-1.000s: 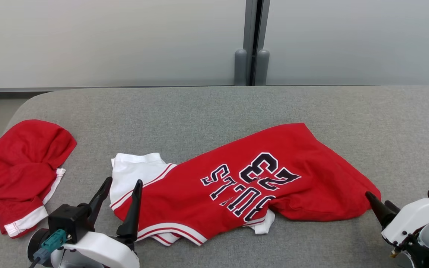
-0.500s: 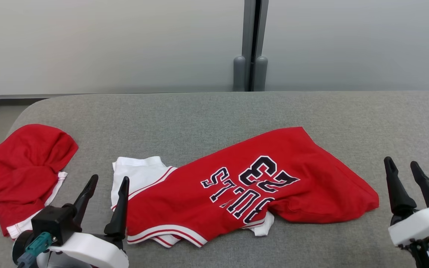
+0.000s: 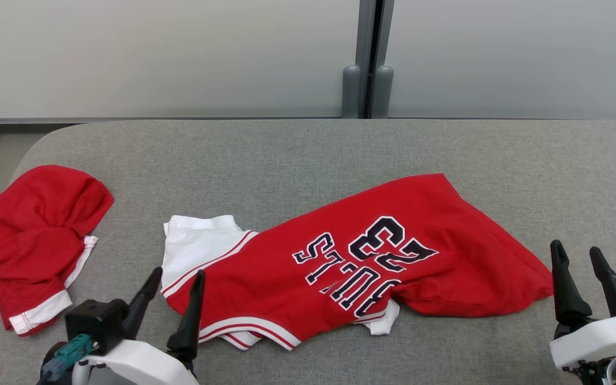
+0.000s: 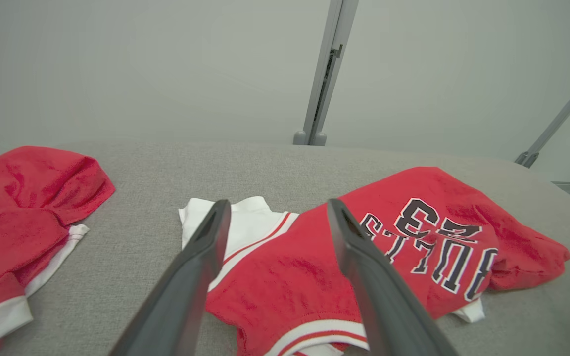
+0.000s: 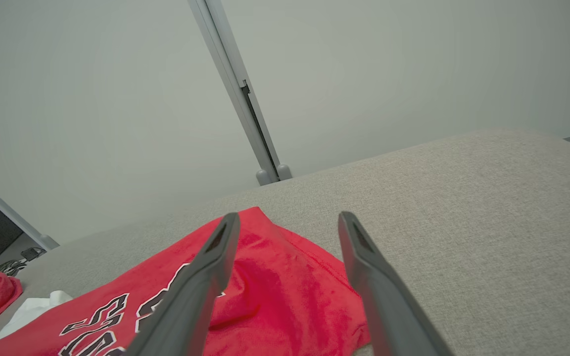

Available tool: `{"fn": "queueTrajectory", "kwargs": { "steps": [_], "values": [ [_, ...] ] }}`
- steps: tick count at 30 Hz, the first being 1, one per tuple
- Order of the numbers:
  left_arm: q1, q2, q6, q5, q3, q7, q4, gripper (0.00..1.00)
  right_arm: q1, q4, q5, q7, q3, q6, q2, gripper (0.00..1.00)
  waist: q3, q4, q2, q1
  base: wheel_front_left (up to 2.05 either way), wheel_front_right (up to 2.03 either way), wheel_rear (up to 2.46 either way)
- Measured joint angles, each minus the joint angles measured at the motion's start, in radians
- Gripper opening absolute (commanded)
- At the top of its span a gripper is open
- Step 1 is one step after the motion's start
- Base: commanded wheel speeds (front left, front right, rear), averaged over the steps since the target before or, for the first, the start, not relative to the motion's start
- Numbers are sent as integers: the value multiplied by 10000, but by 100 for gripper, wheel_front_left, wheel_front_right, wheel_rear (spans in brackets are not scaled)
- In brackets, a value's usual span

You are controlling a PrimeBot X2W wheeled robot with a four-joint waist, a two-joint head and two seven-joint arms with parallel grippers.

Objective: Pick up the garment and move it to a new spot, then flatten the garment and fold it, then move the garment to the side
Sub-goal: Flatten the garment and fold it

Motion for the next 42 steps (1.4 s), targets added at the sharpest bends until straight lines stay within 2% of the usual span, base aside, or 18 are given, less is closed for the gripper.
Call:
{"fn": "queueTrajectory", "kwargs": {
  "steps": [9, 13, 21, 26, 30, 35, 36, 37, 38, 42],
  "values": [
    [128, -150, -947, -1425, -1053, 2182, 548, 100, -403, 138, -117, 13, -10, 0, 27, 100, 354, -237, 0, 0, 0, 0, 0],
    [145, -380, -1250, -1990, -1260, 2713, 986, 100, -515, 249, -115, 12, 75, 0, 31, 100, 489, -408, 0, 0, 0, 0, 0],
    [-264, -792, -1854, -2679, -988, 2654, 2140, 100, -716, 408, -104, -15, 293, 0, 42, 100, 732, -724, 0, 0, 0, 0, 0],
    [-352, -780, -1847, -2905, -734, 2656, 2627, 100, -764, 495, -100, -88, 349, 0, 46, 100, 835, -852, 0, 0, 0, 0, 0],
    [-372, -943, -2196, -3359, -424, 2426, 2550, 100, -809, 581, -36, -146, 378, 0, 46, 100, 930, -862, 0, 0, 0, 0, 0],
    [-563, -880, -2176, -3323, -113, 2082, 2569, 100, -915, 662, -36, -178, 477, 0, 46, 100, 971, -872, 0, 0, 0, 0, 0],
    [-601, -878, -2155, -3302, -61, 1975, 2558, 69, -918, 677, -36, -182, 497, 0, 46, 100, 975, -877, 0, 0, 0, 0, 0],
    [-643, -855, -2159, -3273, -15, 1871, 2520, 20, -919, 698, -36, -188, 510, 0, 48, 100, 975, -877, 0, 0, 0, 0, 0],
    [-670, -836, -2159, -3206, 44, 1756, 2445, 0, -923, 713, -36, -190, 512, 0, 48, 100, 973, -876, 0, 0, 0, 0, 0],
    [-914, -685, -1950, -2830, 303, 1331, 1981, 0, -937, 757, -35, -236, 527, 0, 48, 100, 972, -880, 0, 0, 0, 0, 0]
  ]
}}
